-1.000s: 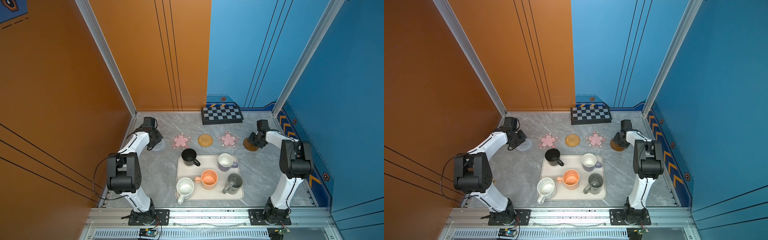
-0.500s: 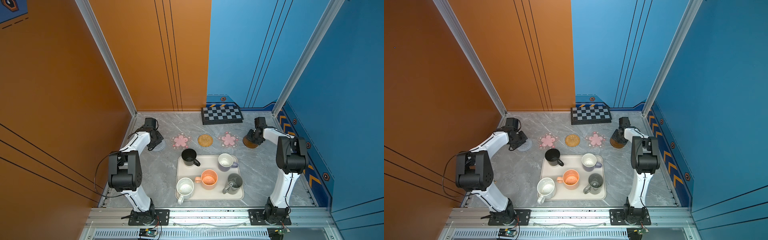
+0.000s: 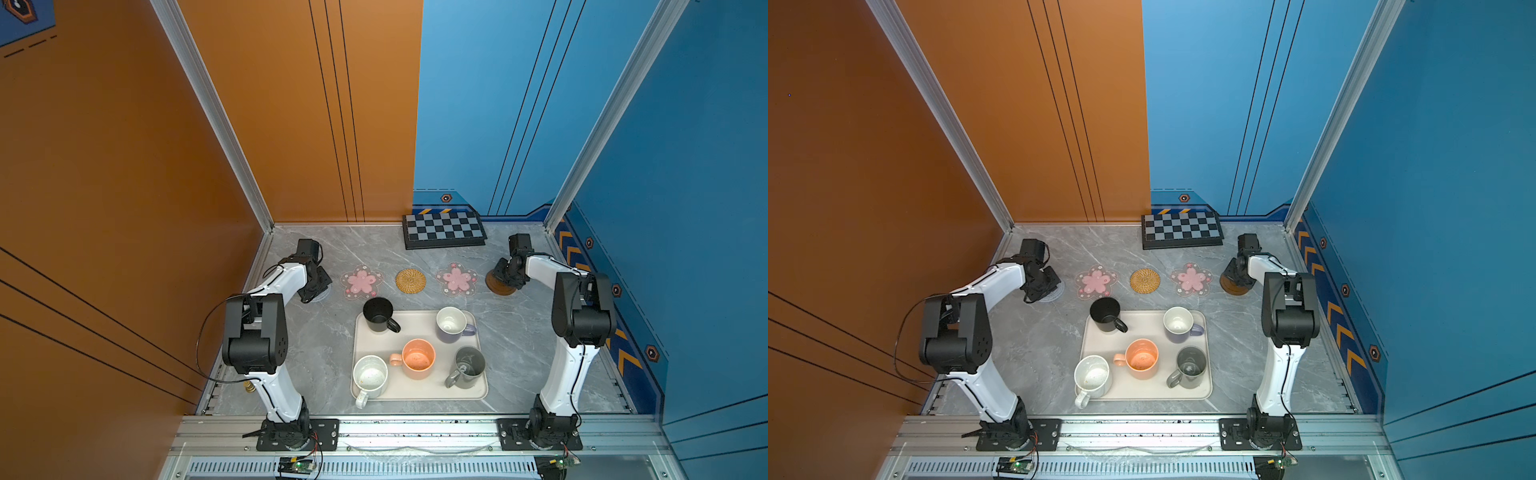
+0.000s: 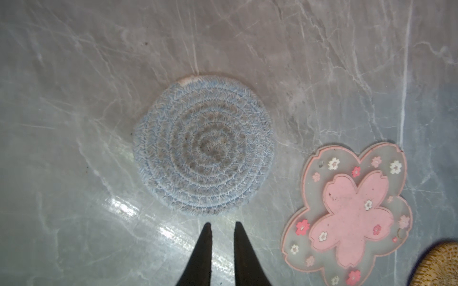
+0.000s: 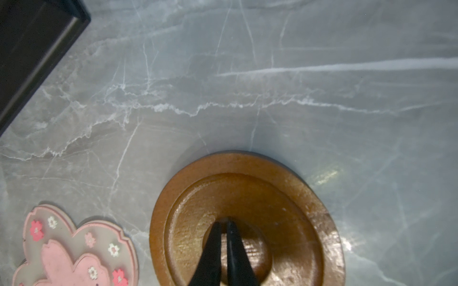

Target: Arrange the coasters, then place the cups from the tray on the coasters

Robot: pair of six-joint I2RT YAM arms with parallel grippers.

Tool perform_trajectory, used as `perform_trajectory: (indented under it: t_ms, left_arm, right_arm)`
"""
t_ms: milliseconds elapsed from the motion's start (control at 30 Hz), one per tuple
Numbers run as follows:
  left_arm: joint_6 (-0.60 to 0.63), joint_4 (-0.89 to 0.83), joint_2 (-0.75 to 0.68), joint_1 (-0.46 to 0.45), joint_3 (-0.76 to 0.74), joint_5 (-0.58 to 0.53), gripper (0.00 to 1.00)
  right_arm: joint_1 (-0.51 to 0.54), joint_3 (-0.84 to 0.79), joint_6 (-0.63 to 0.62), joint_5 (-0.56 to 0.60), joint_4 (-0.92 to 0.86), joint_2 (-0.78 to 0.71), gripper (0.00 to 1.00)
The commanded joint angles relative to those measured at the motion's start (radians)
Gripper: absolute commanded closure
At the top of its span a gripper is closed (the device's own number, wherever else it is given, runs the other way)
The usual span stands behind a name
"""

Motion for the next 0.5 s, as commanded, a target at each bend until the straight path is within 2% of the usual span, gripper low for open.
perform_trajectory:
  t_ms: [0,133,333,467]
  left_arm:
    - [0.007,-0.023,0.0,-0.007,0.019,-0.022,0.8]
    - [0.01,-0.023,-0.021,-0.008,0.012,-0.03,0.76]
    - [0.018,-0.024,-0.06,-0.008,0.0,-0.012,0.72]
    - [0.038,-0.027,-0.097,-0.011,-0.014,-0.009,0.66]
  right_arm:
    - [-0.005,-0.023,0.015,-0.001,-0.049,-0.044,0.83]
    - [-0.005,-0.016,0.021,-0.011,-0.058,-0.085,0.66]
    - [-0.008,-0.011,0.016,-0.033,-0.089,-0.173,0.62]
    - [-0.009,-0.04,-0.011,-0.048,-0.101,-0.257,0.58]
